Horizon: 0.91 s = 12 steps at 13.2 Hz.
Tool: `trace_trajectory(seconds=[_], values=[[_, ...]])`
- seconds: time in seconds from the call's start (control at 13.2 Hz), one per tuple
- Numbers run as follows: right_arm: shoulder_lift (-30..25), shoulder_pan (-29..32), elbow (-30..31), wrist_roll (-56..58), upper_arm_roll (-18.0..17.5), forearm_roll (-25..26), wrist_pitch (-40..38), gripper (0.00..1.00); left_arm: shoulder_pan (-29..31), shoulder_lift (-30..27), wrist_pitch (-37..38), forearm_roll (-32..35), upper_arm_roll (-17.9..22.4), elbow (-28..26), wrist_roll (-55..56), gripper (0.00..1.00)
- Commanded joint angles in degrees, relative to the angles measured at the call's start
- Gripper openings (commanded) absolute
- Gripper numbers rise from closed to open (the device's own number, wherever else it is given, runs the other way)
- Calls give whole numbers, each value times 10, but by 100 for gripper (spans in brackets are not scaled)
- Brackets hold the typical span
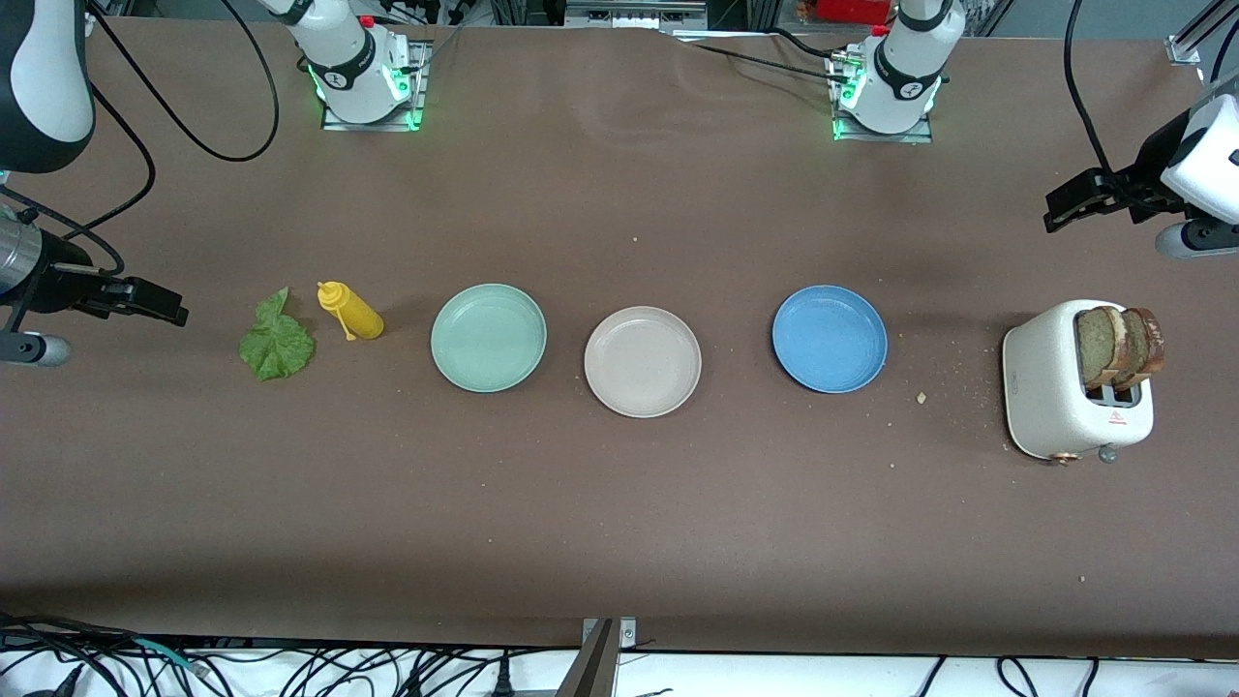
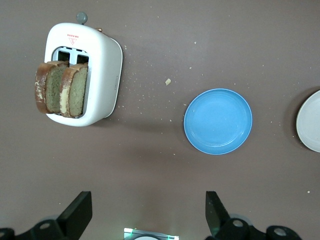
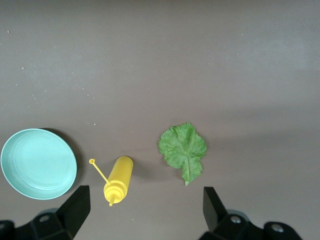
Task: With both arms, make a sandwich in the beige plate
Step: 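Move the left gripper down over the toast in the toaster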
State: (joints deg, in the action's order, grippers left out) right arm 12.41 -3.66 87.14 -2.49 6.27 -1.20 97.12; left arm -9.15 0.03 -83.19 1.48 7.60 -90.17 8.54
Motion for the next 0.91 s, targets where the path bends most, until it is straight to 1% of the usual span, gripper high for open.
trace_trajectory(seconds=[0.0, 0.38, 0.46, 0.53, 0.68, 0.84], values=[[4, -3, -12, -3, 0, 1, -1, 100, 2, -2, -7, 7, -1, -4, -1, 100], [6, -3, -12, -7, 0, 4, 0, 100, 1, 8, -6, 16, -3, 1, -5, 100], [9, -3, -12, -7, 0, 4, 0, 100, 1, 18, -7, 16, 0, 3, -7, 100], [10, -3, -12, -7, 0, 5, 2, 100, 10, 40, -14, 15, 1, 3, -10, 100], [9, -3, -12, -7, 0, 4, 4, 100, 25, 66, -56, 13, 0, 2, -37, 100], [10, -3, -12, -7, 0, 4, 4, 100, 42, 105, -86, 12, 0, 1, -43, 100]])
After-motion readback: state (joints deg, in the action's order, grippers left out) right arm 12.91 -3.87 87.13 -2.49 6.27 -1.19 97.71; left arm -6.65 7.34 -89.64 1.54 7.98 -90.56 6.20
